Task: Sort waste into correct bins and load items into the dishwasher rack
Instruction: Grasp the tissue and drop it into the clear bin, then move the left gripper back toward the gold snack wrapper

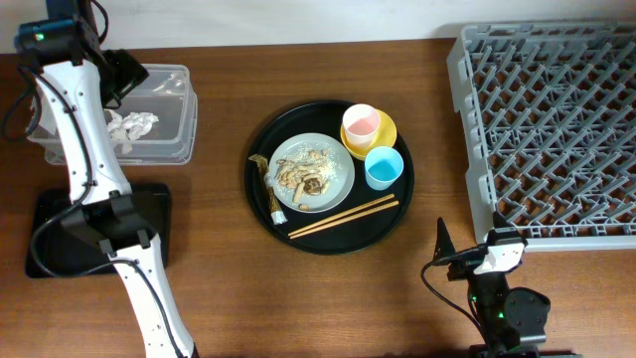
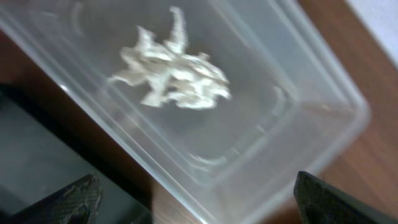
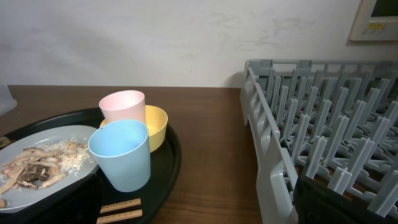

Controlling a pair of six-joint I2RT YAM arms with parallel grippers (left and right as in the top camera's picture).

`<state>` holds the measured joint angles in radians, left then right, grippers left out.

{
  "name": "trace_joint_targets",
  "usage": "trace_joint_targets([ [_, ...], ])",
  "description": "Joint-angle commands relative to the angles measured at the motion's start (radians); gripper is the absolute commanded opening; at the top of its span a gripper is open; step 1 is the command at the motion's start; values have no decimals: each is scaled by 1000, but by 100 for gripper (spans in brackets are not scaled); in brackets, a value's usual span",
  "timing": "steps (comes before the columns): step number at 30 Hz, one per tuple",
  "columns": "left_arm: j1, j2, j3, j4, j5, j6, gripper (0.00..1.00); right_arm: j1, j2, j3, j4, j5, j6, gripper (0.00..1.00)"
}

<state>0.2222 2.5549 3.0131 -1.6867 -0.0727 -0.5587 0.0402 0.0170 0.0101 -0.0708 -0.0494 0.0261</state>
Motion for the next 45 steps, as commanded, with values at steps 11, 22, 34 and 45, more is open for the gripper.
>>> trace_joint_targets([
  [11, -46, -684, -314, -2, 291, 221, 99, 5, -4, -5, -5, 6, 7, 98],
  [22, -46, -1427, -1322, 103, 234, 208, 99, 5, -4, -5, -5, 6, 7, 98],
  [34, -46, -1721, -1632, 164, 388, 251, 99, 5, -4, -5, -5, 5, 7, 98],
  [45, -188, -1555, -1632, 169, 478, 290, 99, 5, -4, -5, -5, 6, 7, 98],
])
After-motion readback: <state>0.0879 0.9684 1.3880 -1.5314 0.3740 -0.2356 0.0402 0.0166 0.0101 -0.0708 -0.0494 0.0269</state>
